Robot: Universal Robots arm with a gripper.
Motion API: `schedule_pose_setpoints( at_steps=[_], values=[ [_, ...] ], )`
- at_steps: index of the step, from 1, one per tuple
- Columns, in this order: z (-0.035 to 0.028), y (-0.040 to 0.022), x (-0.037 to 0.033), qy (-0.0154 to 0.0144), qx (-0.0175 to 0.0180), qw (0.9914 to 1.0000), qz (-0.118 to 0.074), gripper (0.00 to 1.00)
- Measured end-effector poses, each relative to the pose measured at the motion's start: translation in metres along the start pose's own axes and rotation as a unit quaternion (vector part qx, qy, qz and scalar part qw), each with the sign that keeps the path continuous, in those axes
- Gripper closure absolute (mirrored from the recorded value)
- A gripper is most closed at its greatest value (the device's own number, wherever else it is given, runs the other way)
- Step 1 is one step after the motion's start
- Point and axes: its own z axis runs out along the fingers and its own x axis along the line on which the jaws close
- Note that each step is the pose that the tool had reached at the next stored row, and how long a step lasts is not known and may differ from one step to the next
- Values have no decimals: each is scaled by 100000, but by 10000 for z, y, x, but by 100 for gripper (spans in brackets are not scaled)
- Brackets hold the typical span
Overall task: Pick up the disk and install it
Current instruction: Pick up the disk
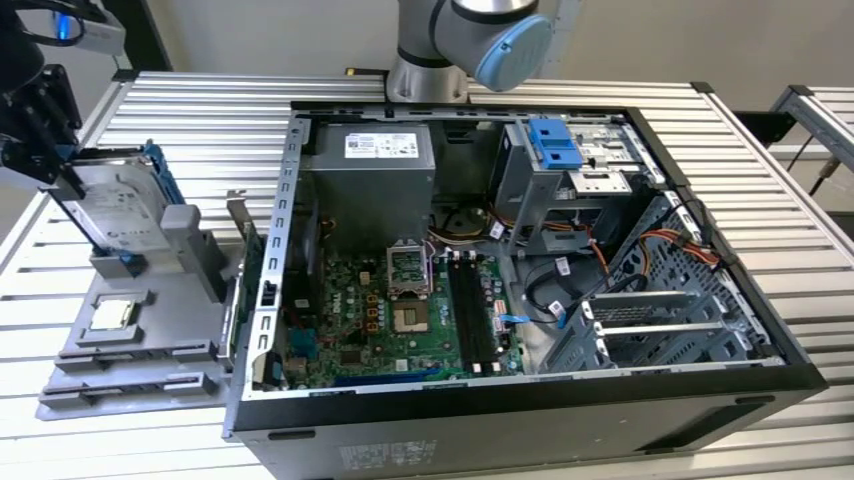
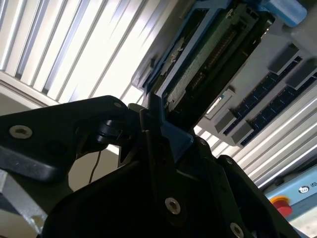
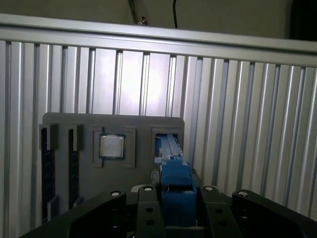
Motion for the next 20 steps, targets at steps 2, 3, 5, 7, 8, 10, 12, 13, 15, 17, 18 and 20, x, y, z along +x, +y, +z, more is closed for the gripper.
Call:
schedule_pose_setpoints(
  at_steps=[2,3,5,7,8,10,12,13,15,17,18,20],
  values=[
    [-19,0,-1,2,-1,100000,1,100],
    [-28,0,-1,2,-1,100000,0,100],
    [-47,1,-2,3,-3,100000,1,100],
    [-65,1,-2,2,0,100000,1,100],
    [-74,1,-3,3,-2,100000,1,100],
    [-90,1,-3,4,-2,100000,2,100],
    [-105,1,-4,3,0,100000,1,100],
    [-112,1,-4,4,-1,100000,0,100],
    [-128,2,-5,3,1,100000,0,100],
    [-143,2,-5,5,-3,100000,1,100],
    [-149,2,-5,5,0,100000,1,100],
    [-163,2,-6,8,-5,100000,1,100]
  ],
)
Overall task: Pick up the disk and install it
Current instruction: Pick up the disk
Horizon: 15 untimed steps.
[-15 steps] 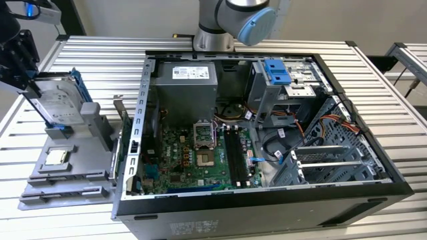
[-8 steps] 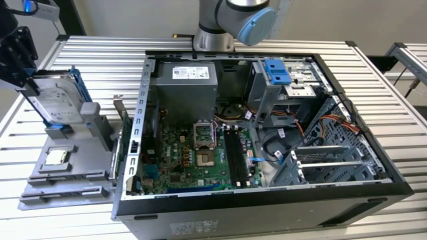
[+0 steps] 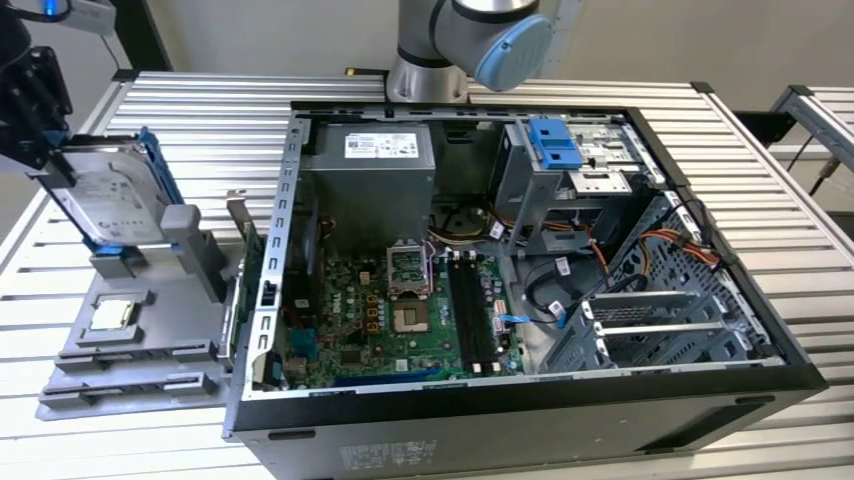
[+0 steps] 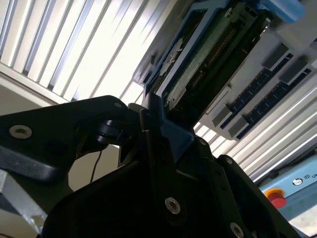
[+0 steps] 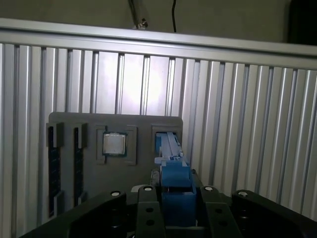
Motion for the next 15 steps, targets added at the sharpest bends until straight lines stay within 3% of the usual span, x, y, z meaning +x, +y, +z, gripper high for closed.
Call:
schedule_pose_setpoints(
  at_steps=[15],
  values=[
    [-47,0,-1,1,2,100000,-1,100]
  ],
)
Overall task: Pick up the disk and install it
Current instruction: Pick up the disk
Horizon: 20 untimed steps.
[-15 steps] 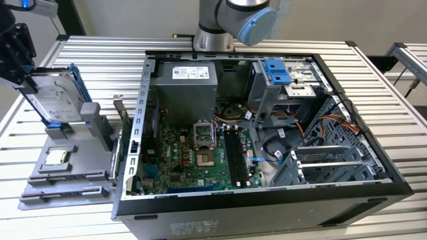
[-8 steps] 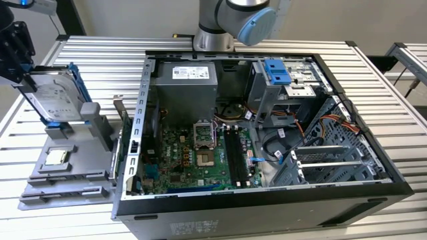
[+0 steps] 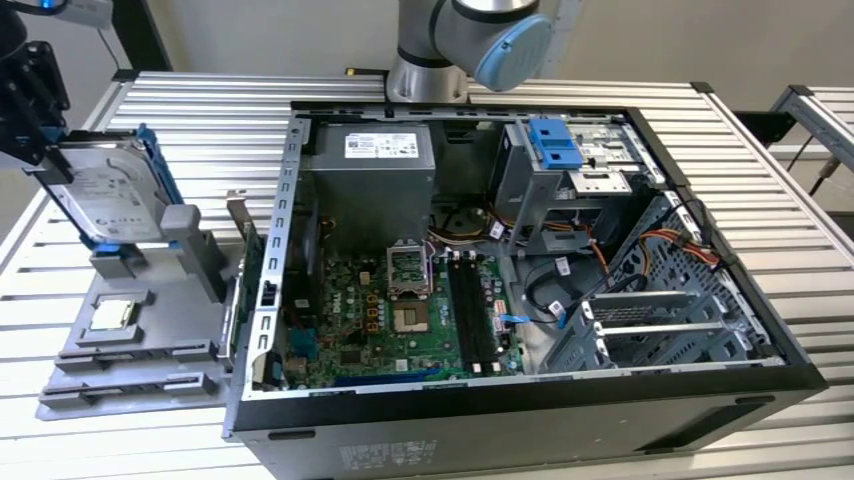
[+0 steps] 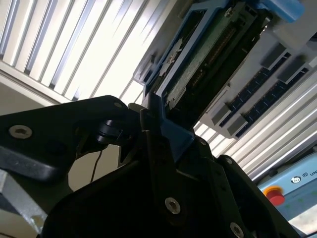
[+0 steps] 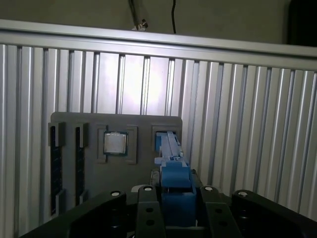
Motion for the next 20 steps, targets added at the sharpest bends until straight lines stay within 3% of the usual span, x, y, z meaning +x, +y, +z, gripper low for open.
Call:
schedule_pose_setpoints(
  at_steps=[20],
  values=[
    [-106,1,-4,-1,1,100000,1,100]
  ],
)
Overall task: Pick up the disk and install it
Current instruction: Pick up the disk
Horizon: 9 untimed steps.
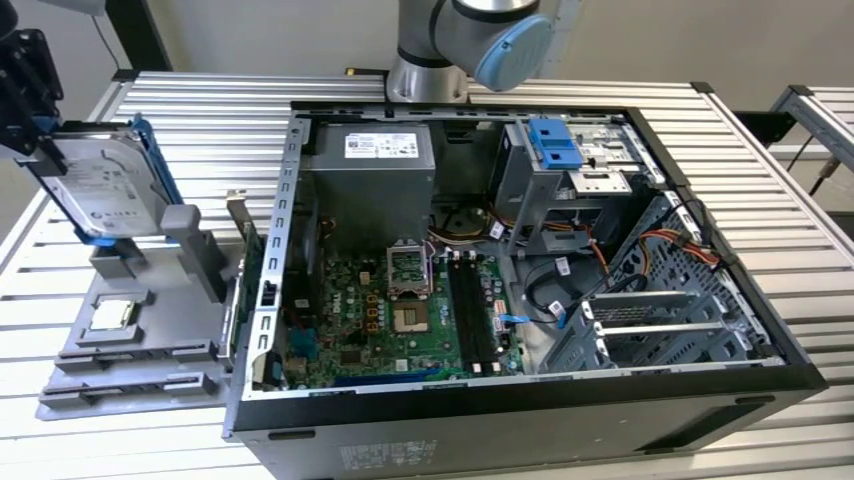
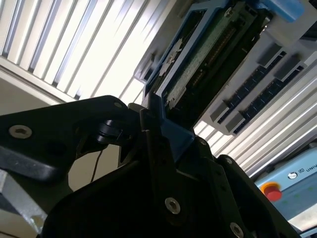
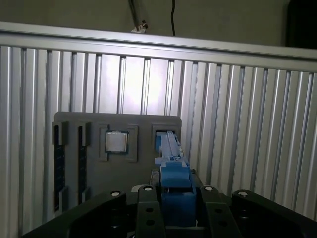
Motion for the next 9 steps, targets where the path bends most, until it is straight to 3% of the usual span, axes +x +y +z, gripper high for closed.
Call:
schedule_pose_setpoints(
  at_steps=[9],
  values=[
    [-56,1,-2,-1,2,100000,0,100]
  ],
)
